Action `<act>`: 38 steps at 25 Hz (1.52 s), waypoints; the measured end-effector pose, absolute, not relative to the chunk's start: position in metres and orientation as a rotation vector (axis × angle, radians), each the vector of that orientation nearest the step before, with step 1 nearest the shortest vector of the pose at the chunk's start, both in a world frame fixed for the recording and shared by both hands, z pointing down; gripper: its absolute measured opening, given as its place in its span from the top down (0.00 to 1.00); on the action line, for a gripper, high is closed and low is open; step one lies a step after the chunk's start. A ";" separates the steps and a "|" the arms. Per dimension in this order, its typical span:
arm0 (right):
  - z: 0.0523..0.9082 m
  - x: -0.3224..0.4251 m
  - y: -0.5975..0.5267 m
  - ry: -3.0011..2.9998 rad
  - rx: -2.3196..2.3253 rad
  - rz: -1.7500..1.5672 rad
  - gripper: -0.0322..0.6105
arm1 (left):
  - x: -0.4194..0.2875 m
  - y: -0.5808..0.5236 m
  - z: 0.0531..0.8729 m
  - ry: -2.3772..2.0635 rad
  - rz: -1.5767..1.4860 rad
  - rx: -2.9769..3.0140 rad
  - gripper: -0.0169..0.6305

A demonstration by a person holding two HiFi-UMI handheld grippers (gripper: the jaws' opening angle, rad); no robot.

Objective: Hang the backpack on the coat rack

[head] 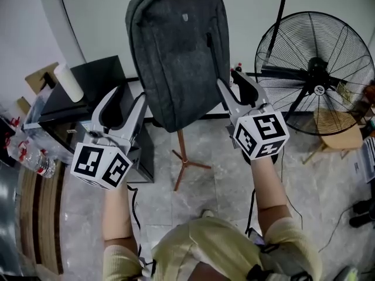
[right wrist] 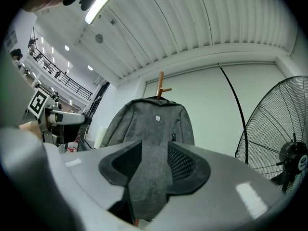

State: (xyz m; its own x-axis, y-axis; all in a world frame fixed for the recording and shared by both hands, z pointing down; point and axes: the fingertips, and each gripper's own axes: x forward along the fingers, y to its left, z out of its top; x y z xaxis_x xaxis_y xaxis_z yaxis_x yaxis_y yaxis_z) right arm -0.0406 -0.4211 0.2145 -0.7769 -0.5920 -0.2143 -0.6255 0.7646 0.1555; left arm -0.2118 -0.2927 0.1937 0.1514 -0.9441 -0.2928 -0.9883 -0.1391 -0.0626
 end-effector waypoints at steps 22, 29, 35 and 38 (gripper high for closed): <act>0.243 -0.024 -0.373 2.771 -0.969 0.223 0.79 | -0.190 -0.256 0.225 1.900 0.285 -2.202 0.66; 0.255 -0.024 -0.367 2.788 -0.965 0.191 0.88 | -0.188 -0.252 0.246 1.934 0.283 -2.245 0.66; 0.272 -0.024 -0.364 2.813 -0.993 0.174 0.95 | -0.185 -0.249 0.258 1.949 0.294 -2.271 0.66; 0.278 -0.020 -0.362 2.806 -0.998 0.132 0.95 | -0.184 -0.248 0.264 1.958 0.298 -2.287 0.66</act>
